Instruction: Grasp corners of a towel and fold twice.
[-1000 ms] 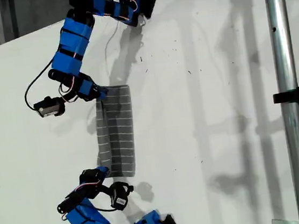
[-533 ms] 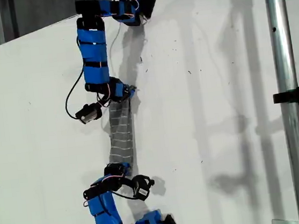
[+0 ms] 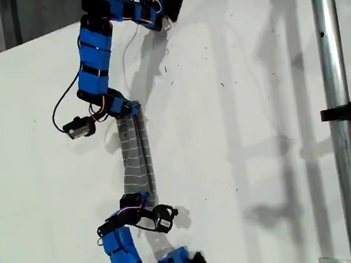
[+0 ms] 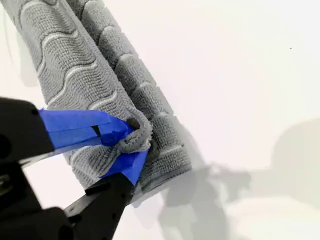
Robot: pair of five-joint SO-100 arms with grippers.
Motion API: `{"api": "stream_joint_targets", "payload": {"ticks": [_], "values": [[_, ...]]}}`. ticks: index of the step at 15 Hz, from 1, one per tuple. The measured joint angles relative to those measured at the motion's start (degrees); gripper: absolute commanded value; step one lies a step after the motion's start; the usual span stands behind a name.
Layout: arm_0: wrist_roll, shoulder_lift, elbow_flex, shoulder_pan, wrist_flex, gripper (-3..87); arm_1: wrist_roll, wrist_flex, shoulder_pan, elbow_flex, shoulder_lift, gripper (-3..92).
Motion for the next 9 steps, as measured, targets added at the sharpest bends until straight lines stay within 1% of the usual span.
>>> {"api": "stream_joint_targets", "payload": {"ticks": [2,4,5,6,7,8,9], "values": [[0.09,0.70,0.00,0.00,0.00,0.2,-1.67,1.67,1.85,-1.76,0.79,-0.3],[0.09,0.70,0.00,0.00,0.00,0.8,-2.64,0.88,2.81,-1.05,0.70,-0.3],[-0.35,0.70,0.09,0.00,0.00,3.1,-2.64,-1.05,2.90,1.05,-0.26,-0.3],[-0.79,0.70,0.35,0.00,-0.09,9.0,-2.64,-3.52,2.90,3.08,-1.85,1.3],[-0.97,0.70,1.14,0.00,-0.09,15.6,-2.64,-5.01,2.90,3.25,-4.04,19.1],[-1.05,0.70,1.23,-0.53,0.44,24.9,-2.37,-4.92,3.34,3.34,-5.01,30.8],[-0.97,0.70,1.23,-1.49,2.11,30.2,-1.85,-3.96,4.13,3.25,-5.01,49.1]]}}
